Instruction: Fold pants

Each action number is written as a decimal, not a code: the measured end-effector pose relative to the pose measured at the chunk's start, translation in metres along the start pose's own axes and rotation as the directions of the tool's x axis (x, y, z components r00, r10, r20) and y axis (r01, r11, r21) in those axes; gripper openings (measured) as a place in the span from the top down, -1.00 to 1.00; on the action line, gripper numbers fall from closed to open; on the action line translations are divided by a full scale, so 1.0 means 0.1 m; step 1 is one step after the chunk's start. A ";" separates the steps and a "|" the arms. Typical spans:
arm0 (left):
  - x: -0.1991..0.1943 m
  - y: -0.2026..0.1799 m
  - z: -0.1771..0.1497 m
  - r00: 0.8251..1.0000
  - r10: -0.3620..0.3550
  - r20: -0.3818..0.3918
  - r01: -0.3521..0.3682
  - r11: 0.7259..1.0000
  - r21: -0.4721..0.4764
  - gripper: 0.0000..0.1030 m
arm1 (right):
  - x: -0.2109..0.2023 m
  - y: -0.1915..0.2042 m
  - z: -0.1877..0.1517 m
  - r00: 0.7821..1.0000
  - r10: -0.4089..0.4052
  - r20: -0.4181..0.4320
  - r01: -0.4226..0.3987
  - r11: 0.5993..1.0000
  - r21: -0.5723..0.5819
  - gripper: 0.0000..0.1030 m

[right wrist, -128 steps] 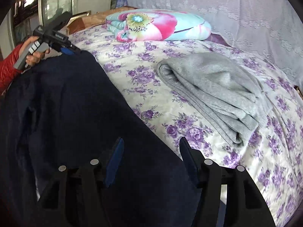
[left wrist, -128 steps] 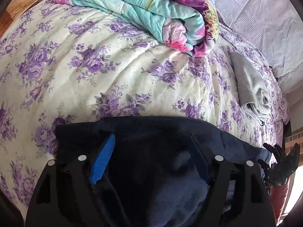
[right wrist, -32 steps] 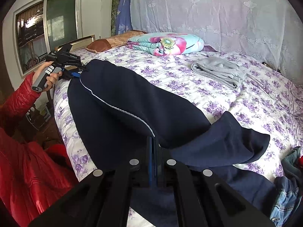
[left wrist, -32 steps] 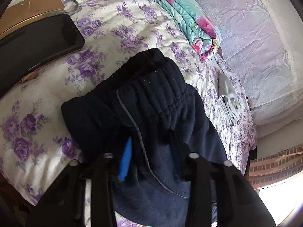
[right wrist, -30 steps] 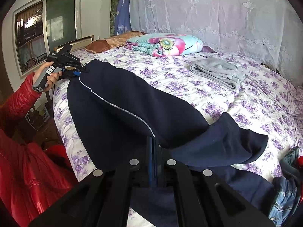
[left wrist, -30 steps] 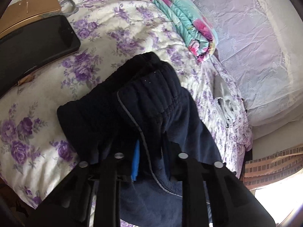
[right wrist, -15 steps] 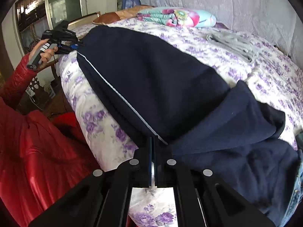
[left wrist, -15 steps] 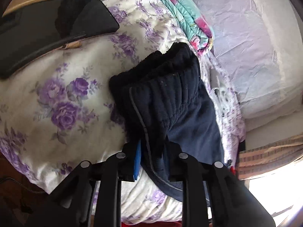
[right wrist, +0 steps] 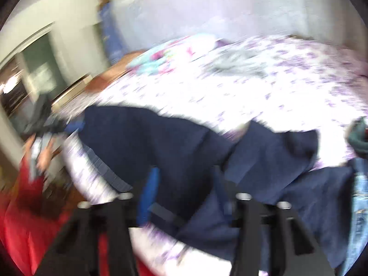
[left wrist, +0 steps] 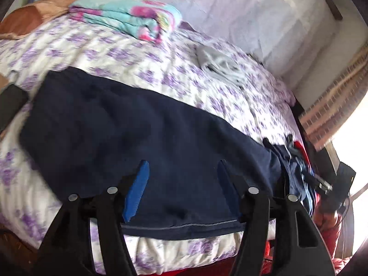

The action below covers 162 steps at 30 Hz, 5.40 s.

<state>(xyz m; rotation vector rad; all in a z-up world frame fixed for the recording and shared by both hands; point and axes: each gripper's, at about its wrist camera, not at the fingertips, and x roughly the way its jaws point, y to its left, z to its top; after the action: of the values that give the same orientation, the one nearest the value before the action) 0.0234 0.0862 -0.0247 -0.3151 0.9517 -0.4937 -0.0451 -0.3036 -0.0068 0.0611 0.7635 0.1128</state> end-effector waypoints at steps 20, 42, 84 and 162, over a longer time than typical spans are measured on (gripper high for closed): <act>0.64 -0.21 -0.43 1.000 -0.007 -0.020 0.011 0.974 0.227 -0.44 | -0.16 -0.56 -0.09 0.921 -0.370 0.125 0.340 0.916 0.212 0.82; 0.65 -0.25 -0.39 0.999 -0.004 -0.037 0.011 0.982 0.187 -0.46 | -0.84 -1.48 -1.15 0.965 -0.248 0.080 0.152 0.785 0.601 0.78; 0.85 -0.65 -0.68 0.998 -0.046 0.049 0.026 0.937 0.349 -0.83 | 1.22 0.73 0.48 0.807 0.546 -0.224 -0.568 0.822 -0.043 -0.02; 0.81 -0.57 -0.71 0.989 -0.118 0.091 0.080 0.936 0.343 -0.90 | 2.53 0.74 1.02 0.716 0.693 -0.087 -0.509 0.603 0.614 -0.14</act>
<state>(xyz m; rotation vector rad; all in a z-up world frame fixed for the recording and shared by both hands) -0.0118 -0.0083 -0.0934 -0.0773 0.7296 -0.7152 0.2005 -0.2007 -0.0997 0.9026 1.0621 0.5782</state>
